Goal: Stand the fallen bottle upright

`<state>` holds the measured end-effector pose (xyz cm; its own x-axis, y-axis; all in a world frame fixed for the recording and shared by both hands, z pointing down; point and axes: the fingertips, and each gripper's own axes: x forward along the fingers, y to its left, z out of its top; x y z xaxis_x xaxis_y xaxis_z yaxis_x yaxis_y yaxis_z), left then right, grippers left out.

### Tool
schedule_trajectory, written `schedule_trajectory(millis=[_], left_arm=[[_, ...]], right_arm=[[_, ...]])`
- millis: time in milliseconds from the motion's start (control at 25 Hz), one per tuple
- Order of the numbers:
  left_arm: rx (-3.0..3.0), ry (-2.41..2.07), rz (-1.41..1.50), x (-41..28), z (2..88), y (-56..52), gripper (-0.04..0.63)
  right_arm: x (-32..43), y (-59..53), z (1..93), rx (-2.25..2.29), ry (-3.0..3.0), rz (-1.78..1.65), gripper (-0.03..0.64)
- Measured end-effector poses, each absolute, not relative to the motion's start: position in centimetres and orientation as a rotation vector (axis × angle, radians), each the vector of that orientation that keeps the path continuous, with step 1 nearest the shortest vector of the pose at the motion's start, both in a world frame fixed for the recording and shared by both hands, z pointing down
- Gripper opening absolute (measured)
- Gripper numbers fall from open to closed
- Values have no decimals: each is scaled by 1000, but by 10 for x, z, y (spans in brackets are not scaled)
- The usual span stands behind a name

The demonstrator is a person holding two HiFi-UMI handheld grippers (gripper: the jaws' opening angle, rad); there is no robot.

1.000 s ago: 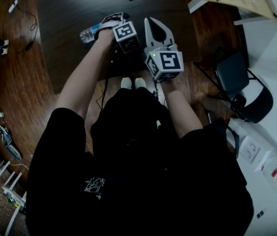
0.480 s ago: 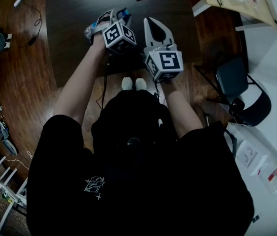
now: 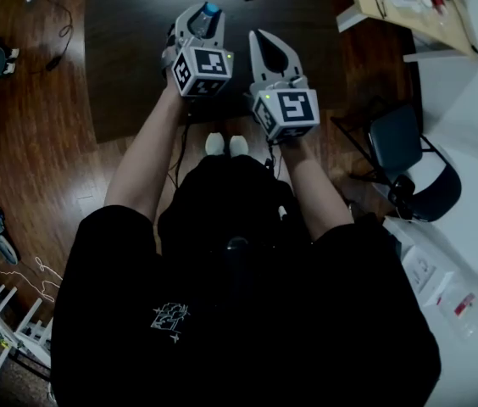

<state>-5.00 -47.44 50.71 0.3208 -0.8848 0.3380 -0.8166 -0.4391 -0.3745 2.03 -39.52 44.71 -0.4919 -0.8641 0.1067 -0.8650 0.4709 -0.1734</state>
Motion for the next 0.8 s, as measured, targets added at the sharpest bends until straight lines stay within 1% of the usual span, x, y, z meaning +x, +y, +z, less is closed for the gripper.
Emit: schedule_trajectory(millis=[240,400,560,800], left_arm=[[-2450,1845,-277,-76,470,-461,124],[-2423,1930,-73,-86,461,-452,124],[-2372,1978,25,-93,462,-450,124],[-2328,1970,55,-96,466,-446,126]], right_arm=[[6,-386,445,1539,-2709,298,14],[-2,-380,449,1505,-2720,285,14],[-3,-376,454,1499,-2720,261,14],[1,-372,462,1517,-2720,243,14]])
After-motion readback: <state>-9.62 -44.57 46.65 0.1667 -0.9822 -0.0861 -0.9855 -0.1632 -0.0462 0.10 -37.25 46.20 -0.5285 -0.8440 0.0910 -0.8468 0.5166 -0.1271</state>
